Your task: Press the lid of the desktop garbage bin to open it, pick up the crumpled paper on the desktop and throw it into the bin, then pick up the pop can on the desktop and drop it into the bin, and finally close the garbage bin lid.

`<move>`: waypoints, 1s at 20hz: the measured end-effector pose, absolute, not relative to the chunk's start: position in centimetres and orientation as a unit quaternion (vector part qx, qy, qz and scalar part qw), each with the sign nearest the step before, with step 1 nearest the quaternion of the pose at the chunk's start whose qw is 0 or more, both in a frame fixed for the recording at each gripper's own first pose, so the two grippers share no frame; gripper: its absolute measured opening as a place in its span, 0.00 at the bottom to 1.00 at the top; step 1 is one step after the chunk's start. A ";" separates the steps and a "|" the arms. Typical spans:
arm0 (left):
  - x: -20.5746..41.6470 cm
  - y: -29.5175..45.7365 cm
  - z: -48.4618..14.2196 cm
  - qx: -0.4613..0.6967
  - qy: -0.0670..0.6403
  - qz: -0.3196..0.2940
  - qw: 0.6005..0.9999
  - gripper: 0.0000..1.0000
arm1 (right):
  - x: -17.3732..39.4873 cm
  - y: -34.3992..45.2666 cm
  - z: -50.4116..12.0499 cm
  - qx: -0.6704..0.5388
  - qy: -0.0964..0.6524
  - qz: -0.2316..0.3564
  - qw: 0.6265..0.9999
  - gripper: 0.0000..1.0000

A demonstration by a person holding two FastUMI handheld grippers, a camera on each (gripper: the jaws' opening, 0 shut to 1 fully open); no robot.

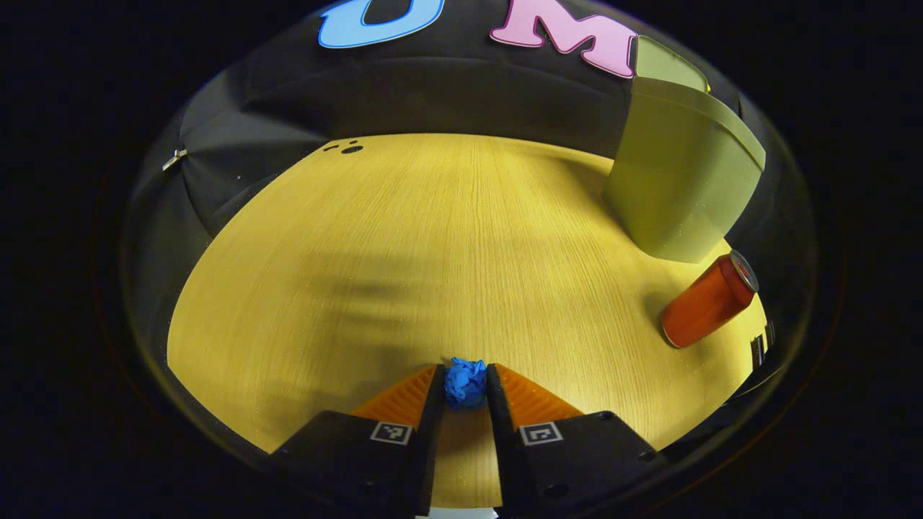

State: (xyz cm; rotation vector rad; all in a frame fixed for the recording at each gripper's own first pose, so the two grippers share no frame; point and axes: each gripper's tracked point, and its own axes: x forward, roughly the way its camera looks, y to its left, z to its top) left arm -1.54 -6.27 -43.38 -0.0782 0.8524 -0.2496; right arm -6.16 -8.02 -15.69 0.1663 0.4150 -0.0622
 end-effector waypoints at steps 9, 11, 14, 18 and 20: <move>0.4 -6.1 -35.5 -0.056 0.342 -0.127 0.929 0.39 | -6.5 -6.8 -16.9 0.095 0.216 -0.020 0.972 0.87; 1.3 -6.5 -32.4 -0.060 0.310 -0.138 0.939 0.35 | -6.6 -6.4 -17.3 0.098 0.220 -0.016 0.970 0.87; 2.9 -7.4 -27.7 -0.057 0.265 -0.153 0.950 0.35 | -6.9 -6.1 -17.7 0.095 0.225 -0.013 0.970 0.88; 4.5 -8.6 -21.3 -0.068 0.211 -0.167 0.961 0.39 | -7.1 -5.6 -18.2 0.092 0.230 -0.006 0.969 0.88; 5.3 -9.4 -18.0 -0.070 0.180 -0.179 0.965 0.43 | -7.3 -5.2 -18.7 0.096 0.237 -0.001 0.967 0.89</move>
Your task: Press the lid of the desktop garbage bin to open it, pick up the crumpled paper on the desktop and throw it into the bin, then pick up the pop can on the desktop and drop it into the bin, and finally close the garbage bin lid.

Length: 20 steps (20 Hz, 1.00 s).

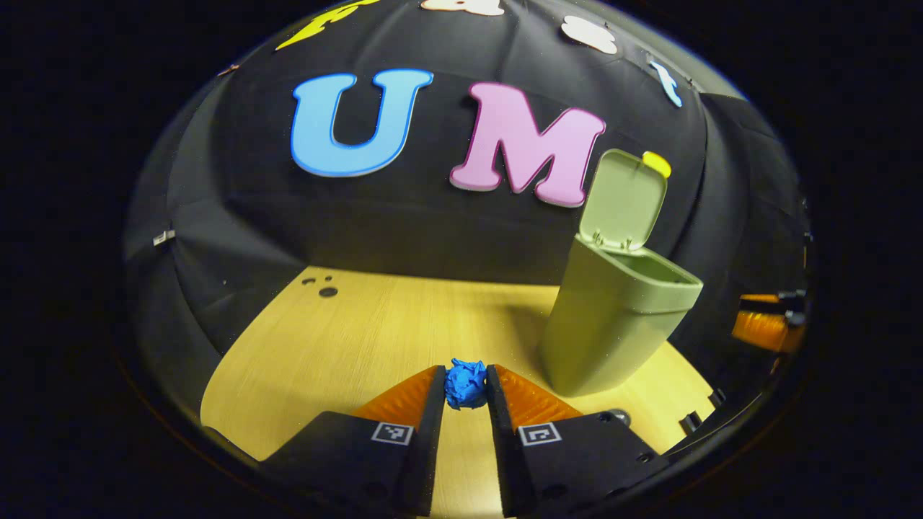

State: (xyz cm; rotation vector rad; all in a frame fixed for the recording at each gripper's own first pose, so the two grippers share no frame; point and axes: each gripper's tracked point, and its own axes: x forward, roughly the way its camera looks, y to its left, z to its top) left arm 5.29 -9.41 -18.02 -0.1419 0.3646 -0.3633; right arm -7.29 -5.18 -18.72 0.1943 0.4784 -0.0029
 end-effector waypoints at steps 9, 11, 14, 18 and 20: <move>9.2 -16.6 -7.2 -0.048 0.068 -0.264 0.961 0.39 | -9.5 -2.3 -23.7 0.148 0.307 0.026 0.940 0.94; 9.7 -18.7 -5.7 -0.055 0.053 -0.284 0.956 0.39 | -9.9 -2.0 -24.2 0.150 0.316 0.027 0.937 0.95; 10.8 -21.7 -3.8 -0.056 0.037 -0.310 0.948 0.38 | -10.5 -2.3 -24.8 0.149 0.324 0.021 0.934 0.96; 12.2 -26.2 -2.8 -0.056 0.026 -0.351 0.934 0.38 | -11.1 -3.2 -25.1 0.148 0.329 0.007 0.933 0.96; 12.7 -28.5 -3.4 -0.053 0.036 -0.371 0.926 0.38 | -11.1 -3.4 -25.1 0.150 0.330 -0.001 0.932 0.96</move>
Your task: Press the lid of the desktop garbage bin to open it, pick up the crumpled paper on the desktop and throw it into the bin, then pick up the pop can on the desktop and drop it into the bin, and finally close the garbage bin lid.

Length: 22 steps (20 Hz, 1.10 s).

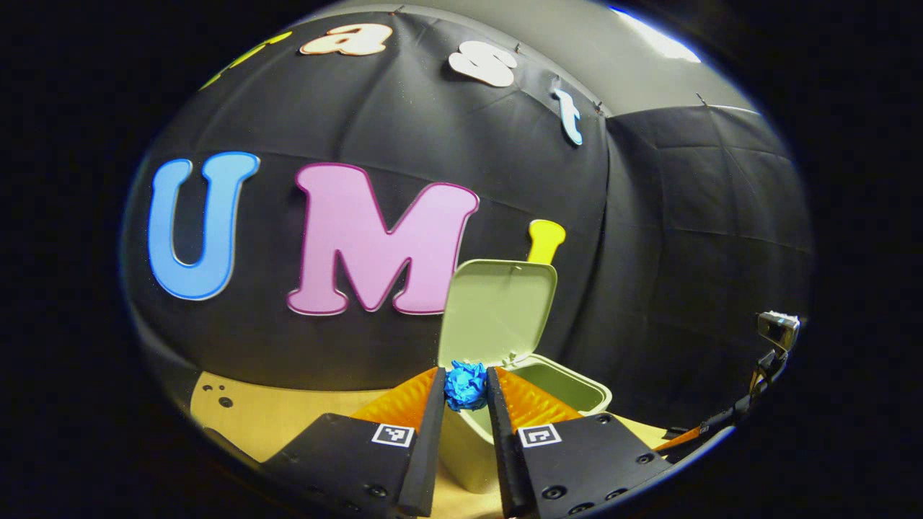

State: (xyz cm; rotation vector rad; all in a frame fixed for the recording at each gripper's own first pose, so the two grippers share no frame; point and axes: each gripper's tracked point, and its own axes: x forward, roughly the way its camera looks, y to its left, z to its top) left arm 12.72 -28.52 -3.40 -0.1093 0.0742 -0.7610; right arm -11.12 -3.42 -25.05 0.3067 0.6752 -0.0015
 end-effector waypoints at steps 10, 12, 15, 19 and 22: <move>14.8 -35.5 -6.9 -0.015 0.068 -0.421 0.905 0.40 | -11.9 -5.2 -25.6 0.138 0.336 -0.036 0.931 0.96; 14.9 -36.0 -7.5 -0.013 0.073 -0.424 0.903 0.41 | -12.0 -5.5 -25.5 0.138 0.336 -0.042 0.931 0.96; 15.2 -36.2 -8.2 -0.014 0.081 -0.423 0.902 0.47 | -12.1 -5.6 -25.4 0.142 0.335 -0.050 0.930 0.96; 15.2 -35.8 -8.3 -0.013 0.079 -0.419 0.905 0.82 | -12.1 -5.3 -25.4 0.141 0.335 -0.051 0.930 0.96; 14.8 -35.0 -7.7 -0.018 0.069 -0.415 0.907 0.95 | -12.0 -4.7 -25.3 0.138 0.335 -0.043 0.931 0.96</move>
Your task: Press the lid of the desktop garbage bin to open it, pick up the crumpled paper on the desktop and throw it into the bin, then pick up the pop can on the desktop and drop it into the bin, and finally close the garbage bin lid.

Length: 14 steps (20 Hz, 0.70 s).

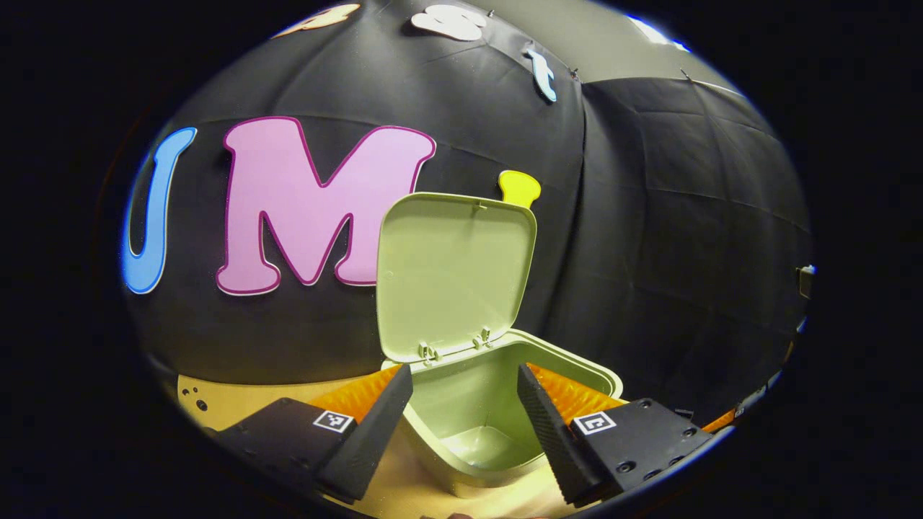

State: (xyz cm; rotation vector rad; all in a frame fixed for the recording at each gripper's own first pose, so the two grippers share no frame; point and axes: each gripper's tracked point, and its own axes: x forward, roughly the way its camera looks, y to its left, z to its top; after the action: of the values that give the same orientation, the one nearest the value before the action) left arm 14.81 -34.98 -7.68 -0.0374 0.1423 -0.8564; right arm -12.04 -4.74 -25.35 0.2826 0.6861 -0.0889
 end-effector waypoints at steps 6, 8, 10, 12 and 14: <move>12.8 -30.6 -6.6 -0.030 0.062 -0.382 0.922 0.96 | -11.7 -2.1 -25.3 0.151 0.333 0.006 0.931 0.97; 12.1 -28.3 -6.4 -0.036 0.062 -0.359 0.930 0.96 | -11.4 -1.2 -25.6 0.157 0.335 0.023 0.929 0.97; 11.3 -25.8 -6.2 -0.040 0.061 -0.335 0.939 0.96 | -11.1 -0.3 -25.9 0.164 0.333 0.043 0.928 0.97; 10.4 -23.2 -6.3 -0.039 0.062 -0.311 0.948 0.96 | -11.1 0.5 -26.9 0.157 0.342 0.059 0.924 0.99; 9.4 -20.6 -6.5 -0.034 0.064 -0.285 0.956 0.96 | -11.0 1.6 -28.1 0.142 0.352 0.079 0.922 0.99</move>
State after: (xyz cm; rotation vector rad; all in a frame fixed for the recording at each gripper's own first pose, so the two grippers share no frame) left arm 9.44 -20.55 -6.47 -0.0697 0.1293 -0.5786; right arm -11.04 1.58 -28.08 0.2915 0.7239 0.1627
